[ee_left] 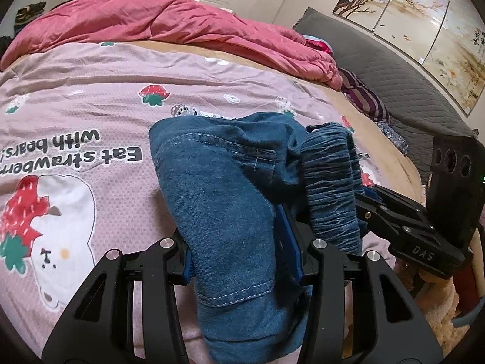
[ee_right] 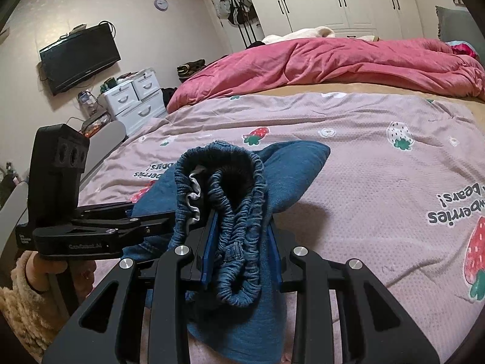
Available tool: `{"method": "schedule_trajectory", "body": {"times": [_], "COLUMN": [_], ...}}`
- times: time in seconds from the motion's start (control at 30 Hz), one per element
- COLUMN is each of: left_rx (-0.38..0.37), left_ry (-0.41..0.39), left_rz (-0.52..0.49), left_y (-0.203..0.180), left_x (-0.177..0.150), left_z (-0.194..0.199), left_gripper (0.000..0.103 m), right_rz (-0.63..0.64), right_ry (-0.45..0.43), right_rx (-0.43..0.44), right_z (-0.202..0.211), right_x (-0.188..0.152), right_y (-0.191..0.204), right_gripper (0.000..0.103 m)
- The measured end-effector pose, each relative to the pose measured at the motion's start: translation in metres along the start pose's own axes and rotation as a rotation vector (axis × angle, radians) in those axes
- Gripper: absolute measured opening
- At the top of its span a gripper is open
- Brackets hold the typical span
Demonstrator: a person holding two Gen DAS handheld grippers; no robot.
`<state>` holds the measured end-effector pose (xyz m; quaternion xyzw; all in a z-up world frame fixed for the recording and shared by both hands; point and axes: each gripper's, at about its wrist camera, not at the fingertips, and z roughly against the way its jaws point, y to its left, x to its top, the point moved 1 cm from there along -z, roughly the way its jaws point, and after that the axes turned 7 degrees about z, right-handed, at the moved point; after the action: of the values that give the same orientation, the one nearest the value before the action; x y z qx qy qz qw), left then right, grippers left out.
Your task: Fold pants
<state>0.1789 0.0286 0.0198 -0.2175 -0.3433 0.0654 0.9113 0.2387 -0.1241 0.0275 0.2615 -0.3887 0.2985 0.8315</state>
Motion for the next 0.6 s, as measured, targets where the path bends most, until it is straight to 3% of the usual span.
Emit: {"method": "schedule_trajectory", "body": {"times": [0.2,0.4,0.6], "left_rx": [-0.002,0.014,0.034], "left_ry": [0.018,0.058,0.069], "left_rz": [0.007,0.028,0.036], "left_y": [0.008,0.019,0.026], "left_x": [0.000,-0.009,-0.013], "left_z": [-0.013,-0.027,-0.034], "left_gripper": [0.037,0.037,0.045], "right_rz": [-0.017,-0.058,-0.115], "right_ry": [0.018,0.096,0.172], "right_rx": [-0.006,-0.032,-0.096], "right_z": [-0.011,-0.030,-0.041], "right_x": [-0.001,-0.014,-0.031], "right_y": [-0.007,-0.017,-0.030], "right_gripper": [0.028,0.028,0.040]}}
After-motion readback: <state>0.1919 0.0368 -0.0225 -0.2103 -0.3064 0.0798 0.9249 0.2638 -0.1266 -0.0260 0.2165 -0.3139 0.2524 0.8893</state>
